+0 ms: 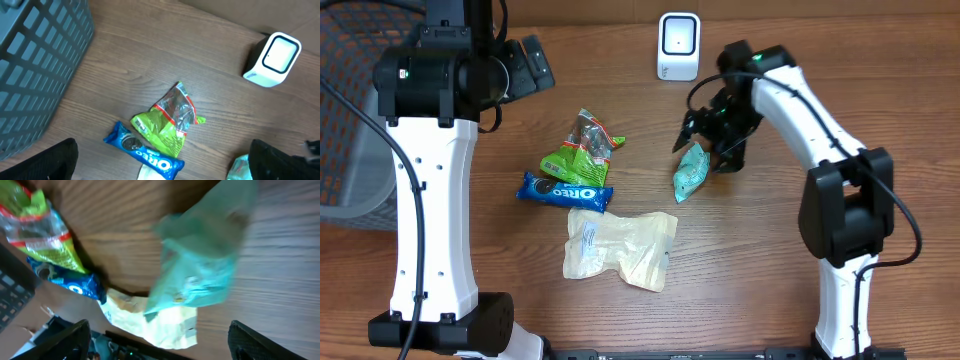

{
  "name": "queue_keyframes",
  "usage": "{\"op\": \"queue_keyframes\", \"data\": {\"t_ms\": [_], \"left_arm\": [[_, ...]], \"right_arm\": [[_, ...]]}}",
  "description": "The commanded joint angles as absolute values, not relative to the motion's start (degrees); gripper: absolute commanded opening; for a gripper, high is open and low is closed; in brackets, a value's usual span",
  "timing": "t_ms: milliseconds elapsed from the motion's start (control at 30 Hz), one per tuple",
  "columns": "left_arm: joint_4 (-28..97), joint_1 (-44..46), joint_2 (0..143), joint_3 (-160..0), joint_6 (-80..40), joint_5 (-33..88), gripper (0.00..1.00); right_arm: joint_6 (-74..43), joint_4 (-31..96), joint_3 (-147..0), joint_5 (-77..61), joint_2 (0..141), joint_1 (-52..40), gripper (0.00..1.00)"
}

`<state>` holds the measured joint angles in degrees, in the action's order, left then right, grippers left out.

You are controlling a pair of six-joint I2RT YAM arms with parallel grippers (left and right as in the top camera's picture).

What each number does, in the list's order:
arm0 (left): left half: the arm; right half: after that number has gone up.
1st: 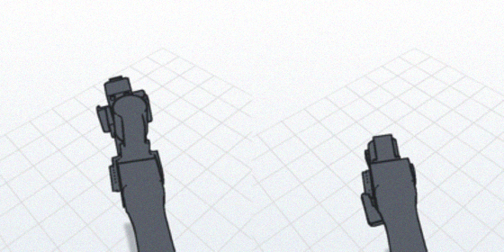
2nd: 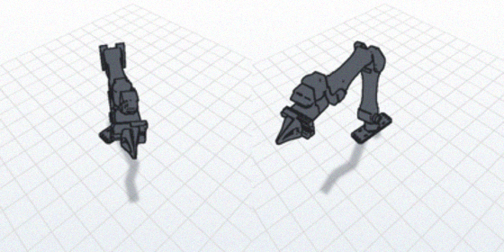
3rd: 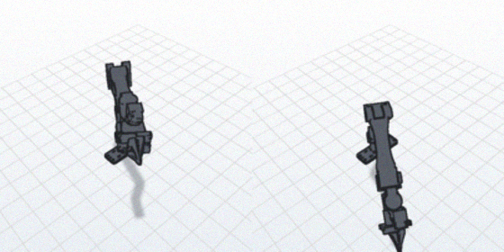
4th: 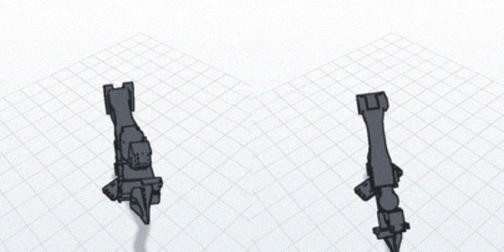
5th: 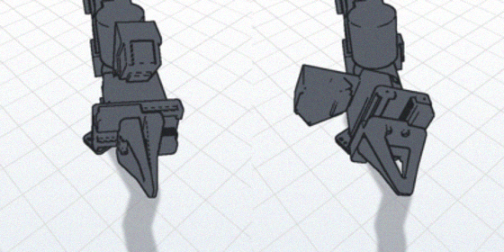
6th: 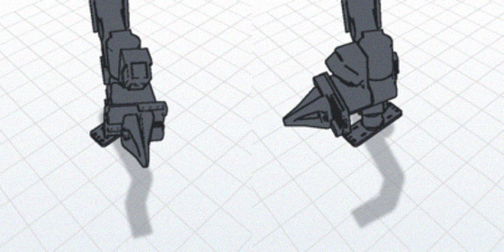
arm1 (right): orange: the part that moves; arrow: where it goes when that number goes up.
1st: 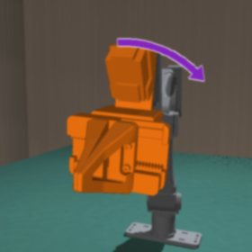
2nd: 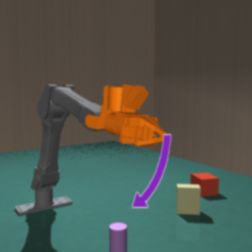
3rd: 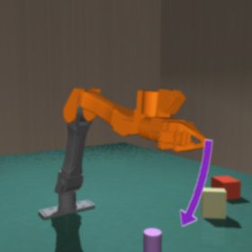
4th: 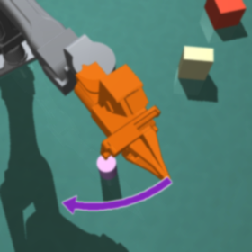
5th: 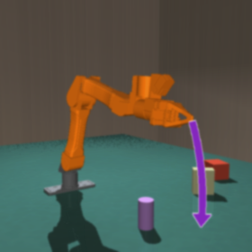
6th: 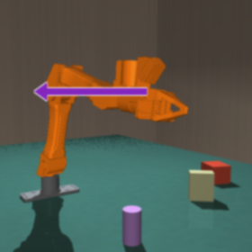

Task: Scan the item barcode

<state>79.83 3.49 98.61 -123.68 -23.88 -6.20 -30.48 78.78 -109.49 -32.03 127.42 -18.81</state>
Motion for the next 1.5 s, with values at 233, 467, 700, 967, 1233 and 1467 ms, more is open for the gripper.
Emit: {"op": "queue_keyframes", "data": {"t_ms": [233, 467, 700, 967, 1233, 1467], "left_arm": [[79.22, 3.4, 99.02, -123.85, -24.43, -6.13, 1.0], [79.18, 3.4, 99.02, -123.85, -24.43, -6.13, 1.0], [79.59, 3.4, 99.02, -123.85, -24.43, -6.13, 1.0], [79.7, 3.4, 99.02, -123.85, -24.43, -6.11, 1.0], [79.66, 3.4, 99.02, -123.85, -24.45, -6.13, 1.0], [79.9, 3.4, 99.68, -123.85, -24.45, -6.09, 1.0]], "right_arm": [[-36.56, 78.32, -103.18, -25.96, 126.3, -22.46, 0.86], [-39.31, 71.9, -100.38, -22.46, 125.73, -22.76, 0.82], [-40.75, 64.27, -96.07, -22.09, 125.75, -25.19, 0.47], [-33.76, 63.75, -96.51, -14.7, 125.19, -27.64, 0.21], [-19.79, 77.03, -105.67, 12.21, 124.92, -28.71, 0.17], [-14.66, 77.28, -106.08, 24.45, 125.43, -32.99, 0.14]]}}
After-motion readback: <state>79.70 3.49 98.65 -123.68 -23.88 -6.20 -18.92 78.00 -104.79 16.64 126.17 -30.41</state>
